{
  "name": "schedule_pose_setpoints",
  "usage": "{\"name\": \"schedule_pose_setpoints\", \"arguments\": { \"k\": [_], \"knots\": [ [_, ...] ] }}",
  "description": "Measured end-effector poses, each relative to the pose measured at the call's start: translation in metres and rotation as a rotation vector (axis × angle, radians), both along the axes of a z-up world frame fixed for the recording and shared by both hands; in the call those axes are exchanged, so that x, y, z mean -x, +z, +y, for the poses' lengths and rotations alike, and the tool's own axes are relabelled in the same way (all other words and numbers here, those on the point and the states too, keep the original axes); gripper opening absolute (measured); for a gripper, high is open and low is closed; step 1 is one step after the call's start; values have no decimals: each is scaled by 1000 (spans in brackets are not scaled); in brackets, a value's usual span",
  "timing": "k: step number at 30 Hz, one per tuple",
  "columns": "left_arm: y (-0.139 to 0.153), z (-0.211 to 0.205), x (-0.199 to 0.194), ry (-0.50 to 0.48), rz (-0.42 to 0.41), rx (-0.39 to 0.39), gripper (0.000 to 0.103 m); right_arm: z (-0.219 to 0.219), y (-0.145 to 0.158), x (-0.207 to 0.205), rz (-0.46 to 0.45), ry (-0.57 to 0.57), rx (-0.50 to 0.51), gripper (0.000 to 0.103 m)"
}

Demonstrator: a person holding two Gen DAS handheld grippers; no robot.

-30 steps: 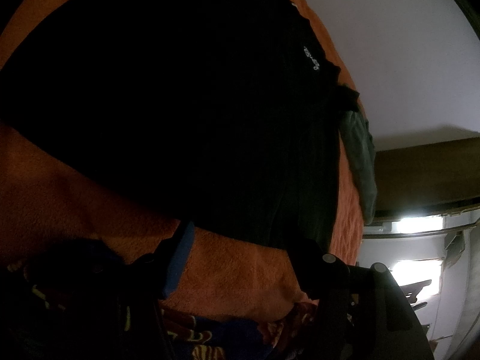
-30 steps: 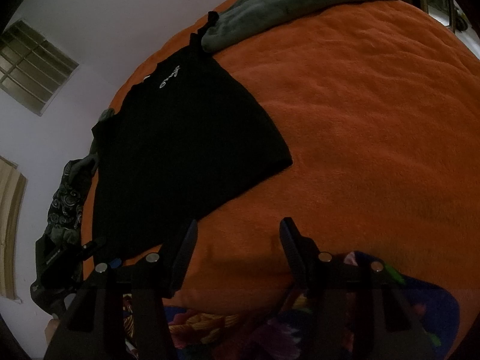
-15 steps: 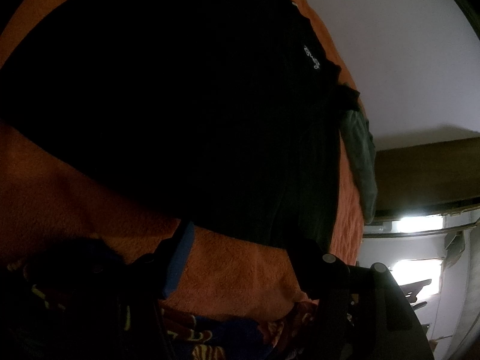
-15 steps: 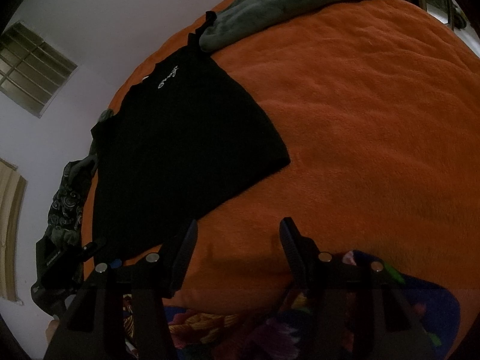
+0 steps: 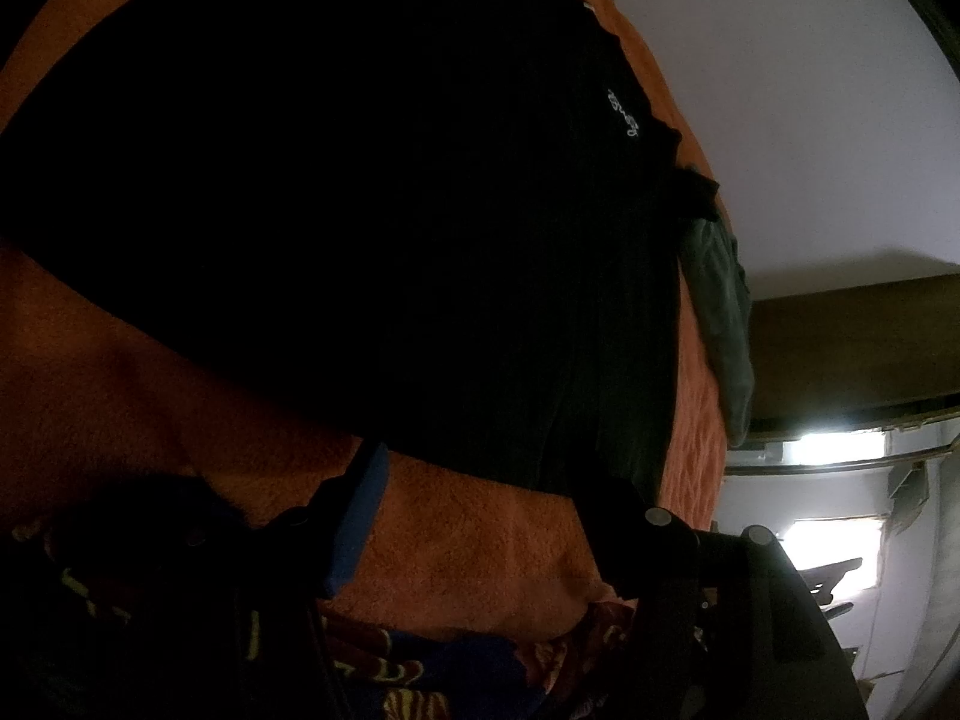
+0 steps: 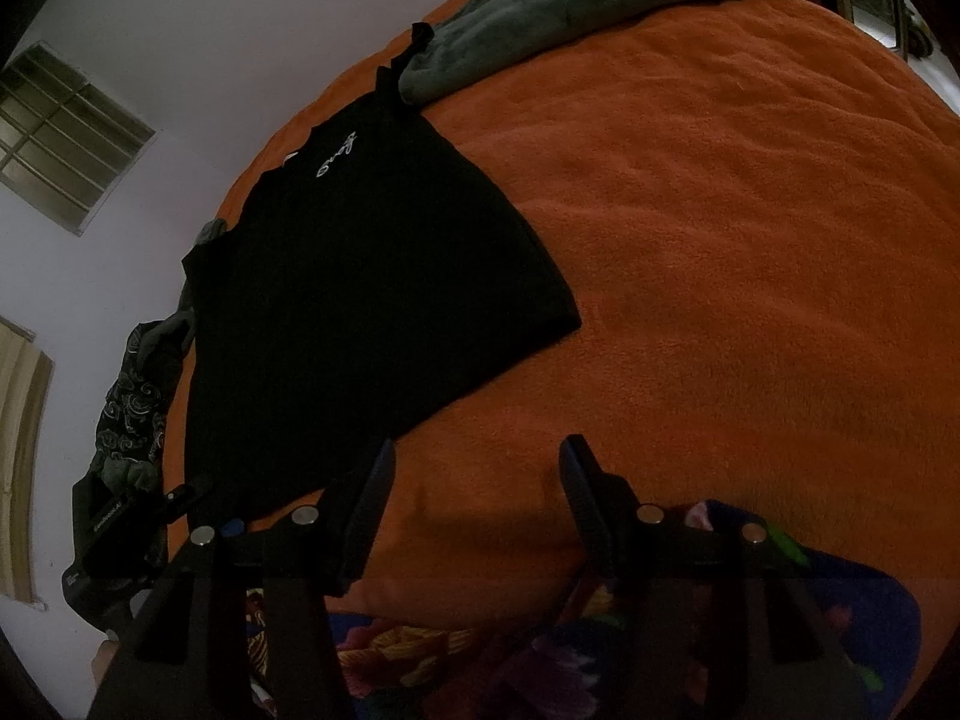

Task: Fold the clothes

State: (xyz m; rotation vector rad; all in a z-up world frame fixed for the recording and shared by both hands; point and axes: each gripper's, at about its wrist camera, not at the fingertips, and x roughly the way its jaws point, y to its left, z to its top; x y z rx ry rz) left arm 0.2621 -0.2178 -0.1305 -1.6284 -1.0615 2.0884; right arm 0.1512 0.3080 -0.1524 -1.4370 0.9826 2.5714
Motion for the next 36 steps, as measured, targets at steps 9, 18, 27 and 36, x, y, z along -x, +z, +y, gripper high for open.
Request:
{"name": "schedule_pose_setpoints", "arguments": {
  "k": [9, 18, 27, 36],
  "knots": [
    [1, -4, 1, 15, -12, -29, 63, -1, 3, 2, 16, 0, 4, 56],
    [27, -41, 25, 27, 37, -11, 63, 1, 34, 25, 122, 47, -35, 56],
    [34, -135, 48, 150, 11, 136, 63, 51, 1, 65, 13, -22, 10, 60],
    [-1, -184, 40, 249, -95, 59, 63, 50, -35, 78, -42, -2, 86, 49]
  ]
}}
